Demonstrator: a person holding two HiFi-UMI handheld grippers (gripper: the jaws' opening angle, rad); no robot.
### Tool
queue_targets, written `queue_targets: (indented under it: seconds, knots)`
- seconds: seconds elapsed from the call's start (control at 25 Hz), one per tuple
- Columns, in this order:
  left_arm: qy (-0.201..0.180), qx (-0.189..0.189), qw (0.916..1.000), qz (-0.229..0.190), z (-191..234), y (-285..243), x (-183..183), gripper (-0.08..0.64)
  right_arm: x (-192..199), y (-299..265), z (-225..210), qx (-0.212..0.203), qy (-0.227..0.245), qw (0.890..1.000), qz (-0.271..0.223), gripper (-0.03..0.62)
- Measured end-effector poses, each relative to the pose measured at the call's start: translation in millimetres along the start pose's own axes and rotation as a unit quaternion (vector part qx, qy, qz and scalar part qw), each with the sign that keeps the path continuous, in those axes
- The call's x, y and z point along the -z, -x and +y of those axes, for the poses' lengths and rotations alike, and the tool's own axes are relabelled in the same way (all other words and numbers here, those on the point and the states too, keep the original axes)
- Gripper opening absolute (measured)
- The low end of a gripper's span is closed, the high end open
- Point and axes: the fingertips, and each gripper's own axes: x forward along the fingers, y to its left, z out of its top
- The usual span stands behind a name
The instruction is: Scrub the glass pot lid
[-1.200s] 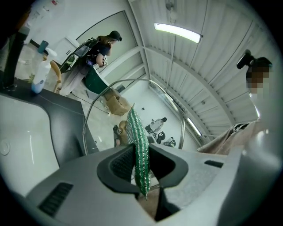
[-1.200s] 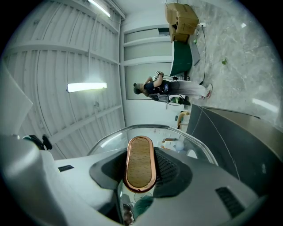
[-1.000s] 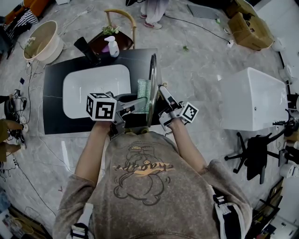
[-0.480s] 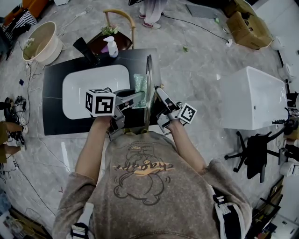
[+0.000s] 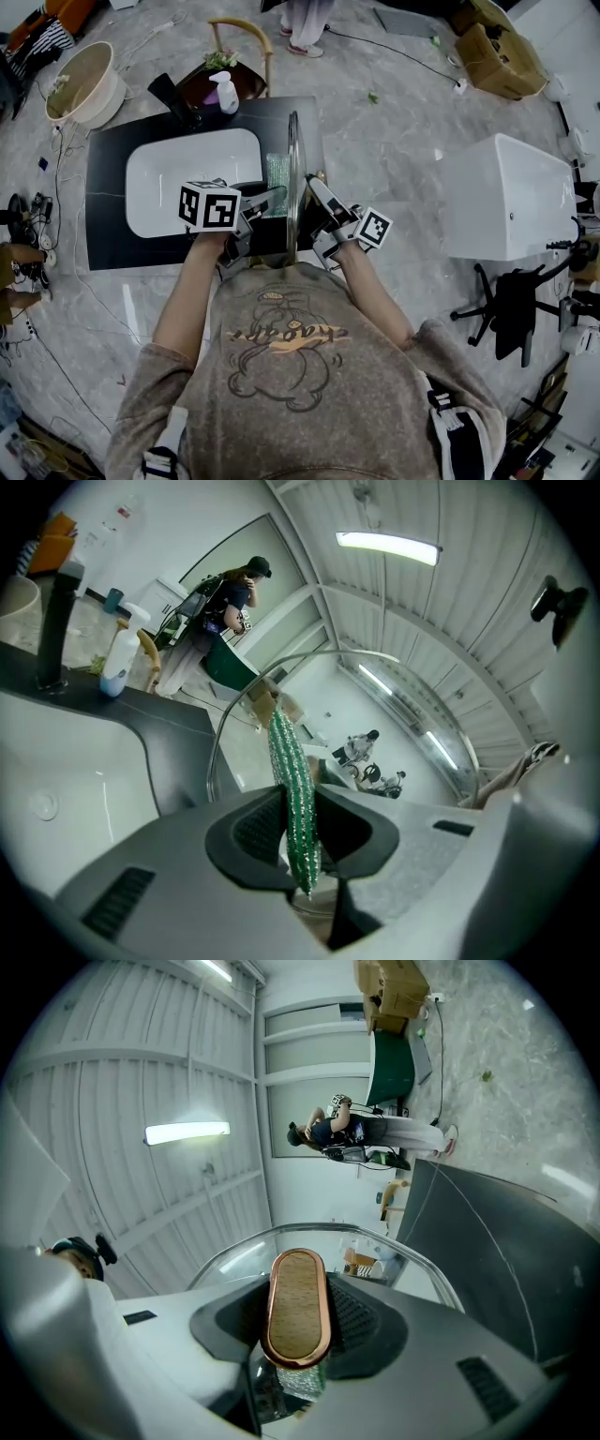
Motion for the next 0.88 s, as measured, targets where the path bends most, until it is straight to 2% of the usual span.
queue_targets:
  seconds: [0.16, 0.56, 0.88]
  knots:
    - [0.003, -0.021, 0.9997, 0.013, 15, -7, 13, 0.084, 6, -3, 4, -0.007, 0.000, 1.000, 0.005, 0.179]
    - [0.013, -0.040, 0.9990, 0.017, 36, -12, 24, 0.084, 10, -1, 6, -0.006, 0.001, 1.000, 0.003, 0.179]
    - [0.026, -0.052, 0.9982, -0.014, 47, 3, 23, 0.084, 9, 4, 7, -0.004, 0.013, 1.000, 0.003, 0.179]
